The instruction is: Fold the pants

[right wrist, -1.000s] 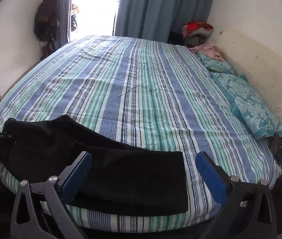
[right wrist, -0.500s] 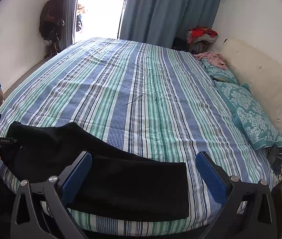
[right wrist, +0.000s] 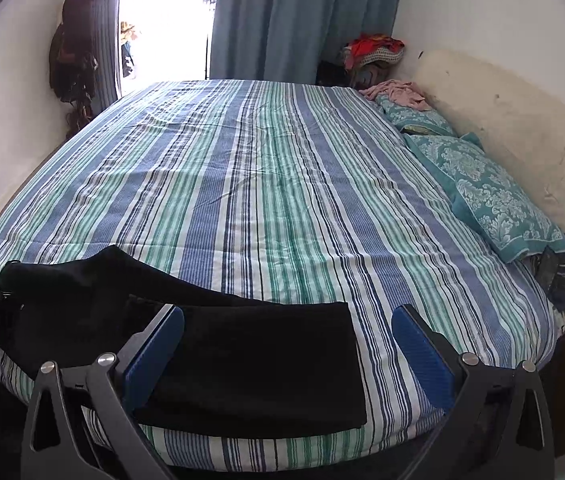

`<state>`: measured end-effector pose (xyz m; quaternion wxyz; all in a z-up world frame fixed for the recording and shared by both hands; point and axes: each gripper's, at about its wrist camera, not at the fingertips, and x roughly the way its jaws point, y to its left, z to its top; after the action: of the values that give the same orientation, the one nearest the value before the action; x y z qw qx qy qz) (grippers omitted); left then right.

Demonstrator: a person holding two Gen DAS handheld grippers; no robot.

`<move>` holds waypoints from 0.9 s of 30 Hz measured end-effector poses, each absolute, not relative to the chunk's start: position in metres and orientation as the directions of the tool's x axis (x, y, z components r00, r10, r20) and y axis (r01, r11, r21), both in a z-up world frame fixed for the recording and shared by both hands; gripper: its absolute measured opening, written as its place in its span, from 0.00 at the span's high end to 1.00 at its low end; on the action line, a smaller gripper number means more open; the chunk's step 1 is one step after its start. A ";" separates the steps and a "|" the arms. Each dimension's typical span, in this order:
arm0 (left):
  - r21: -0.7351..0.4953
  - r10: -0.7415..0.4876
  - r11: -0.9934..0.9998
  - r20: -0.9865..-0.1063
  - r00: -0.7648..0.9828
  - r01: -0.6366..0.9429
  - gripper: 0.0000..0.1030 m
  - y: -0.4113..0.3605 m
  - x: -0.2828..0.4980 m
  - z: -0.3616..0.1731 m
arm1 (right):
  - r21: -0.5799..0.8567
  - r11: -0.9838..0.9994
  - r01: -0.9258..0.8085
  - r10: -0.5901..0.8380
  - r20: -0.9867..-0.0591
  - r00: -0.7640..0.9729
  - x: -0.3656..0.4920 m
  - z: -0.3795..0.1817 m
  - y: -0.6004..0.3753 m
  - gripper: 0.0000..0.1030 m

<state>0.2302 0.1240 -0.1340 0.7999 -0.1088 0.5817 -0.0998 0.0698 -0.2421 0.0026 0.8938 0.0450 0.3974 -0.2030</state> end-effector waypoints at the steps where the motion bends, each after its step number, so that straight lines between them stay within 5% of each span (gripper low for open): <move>1: -0.325 -0.315 0.946 -0.895 0.315 0.022 0.82 0.122 0.227 -0.121 | -0.080 0.901 0.427 -0.343 -0.734 0.586 0.063 -0.006 -0.253 0.00; 6: -0.575 -0.568 0.814 -0.763 0.307 0.079 0.83 0.080 0.206 -0.041 | -0.064 0.841 0.538 -0.381 -0.776 0.503 0.035 -0.054 -0.296 0.00; 11: -0.578 -0.638 0.768 -0.725 0.259 0.275 0.83 -0.041 0.175 0.007 | 0.005 0.786 0.619 -0.384 -0.781 0.493 0.018 -0.079 -0.321 0.00; 18: -0.497 -0.595 0.773 -0.783 0.179 0.395 0.82 -0.210 0.153 -0.045 | 0.115 0.735 0.668 -0.405 -0.715 0.569 -0.006 -0.084 -0.345 0.00; 24: -0.394 -0.509 0.733 -0.858 0.062 0.554 0.68 -0.288 0.133 -0.103 | 0.328 0.665 0.671 -0.351 -0.656 0.668 -0.035 -0.089 -0.373 0.00; 27: -0.446 -0.604 0.667 -0.793 0.082 0.598 0.58 -0.270 0.118 -0.074 | 0.421 0.641 0.642 -0.317 -0.616 0.721 -0.043 -0.089 -0.384 0.00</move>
<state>0.1185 -0.2704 -0.0735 0.7355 -0.0028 0.5406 -0.4083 -0.0431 -0.3837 -0.0891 0.8701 0.3217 0.2522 -0.2754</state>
